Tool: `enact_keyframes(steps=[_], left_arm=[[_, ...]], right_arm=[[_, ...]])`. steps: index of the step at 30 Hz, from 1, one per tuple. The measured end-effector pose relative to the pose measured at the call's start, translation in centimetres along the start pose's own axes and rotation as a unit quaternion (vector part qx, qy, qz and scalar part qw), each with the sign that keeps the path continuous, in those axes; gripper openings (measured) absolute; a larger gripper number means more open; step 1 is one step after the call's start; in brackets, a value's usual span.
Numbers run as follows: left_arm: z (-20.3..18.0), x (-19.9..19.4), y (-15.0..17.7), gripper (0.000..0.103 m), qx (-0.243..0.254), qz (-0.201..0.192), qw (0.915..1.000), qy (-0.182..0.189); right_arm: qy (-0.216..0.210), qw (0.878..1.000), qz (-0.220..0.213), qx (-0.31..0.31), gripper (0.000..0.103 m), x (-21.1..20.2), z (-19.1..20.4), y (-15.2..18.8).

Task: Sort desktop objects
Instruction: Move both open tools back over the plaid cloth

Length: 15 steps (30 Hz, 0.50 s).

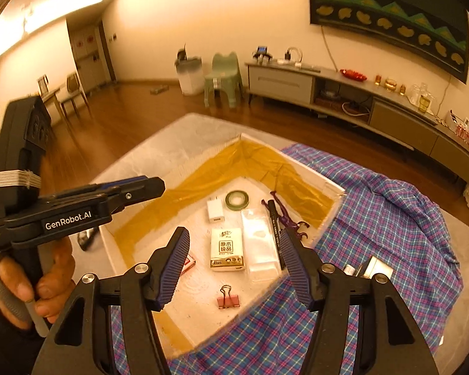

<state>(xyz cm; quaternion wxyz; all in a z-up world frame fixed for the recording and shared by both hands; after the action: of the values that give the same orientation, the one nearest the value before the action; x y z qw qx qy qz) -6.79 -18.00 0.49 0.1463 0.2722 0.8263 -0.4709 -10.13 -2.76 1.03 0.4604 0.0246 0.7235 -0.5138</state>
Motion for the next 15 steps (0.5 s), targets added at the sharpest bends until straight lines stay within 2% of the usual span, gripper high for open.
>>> enact_keyframes(steps=[4,7,10,15], left_arm=[[-3.0,0.2,0.5,0.035,0.034,-0.001,0.9993,0.013],[-6.1,1.2,1.6,0.035,0.069,0.018,0.9968,0.036],[-9.0,2.3,2.8,0.035,0.093,0.035,0.9935,0.055],[-13.1,5.6,5.5,0.035,0.12,0.088,0.9858,0.077]], right_arm=[[0.004,0.999,-0.029,0.022,0.062,-2.3,-2.4,0.9],[0.032,0.998,-0.039,0.046,0.062,-3.3,-5.2,2.6],[0.049,0.996,-0.018,0.076,0.062,-2.4,-8.3,4.7],[0.087,0.989,0.04,0.11,0.062,1.2,-13.6,8.9]])
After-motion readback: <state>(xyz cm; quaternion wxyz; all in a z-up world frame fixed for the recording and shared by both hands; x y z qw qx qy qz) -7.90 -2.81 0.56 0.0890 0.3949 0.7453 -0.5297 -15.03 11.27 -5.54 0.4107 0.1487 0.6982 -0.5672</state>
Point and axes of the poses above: each gripper's, at about its wrist camera, not at the fingertips, and x roughly the way its jaws point, z to its left, y to its underside, the point moved 7 cm from there along x, roughly the way its jaws point, and after that the axes turned 10 degrees about y, right-handed, at the moved point
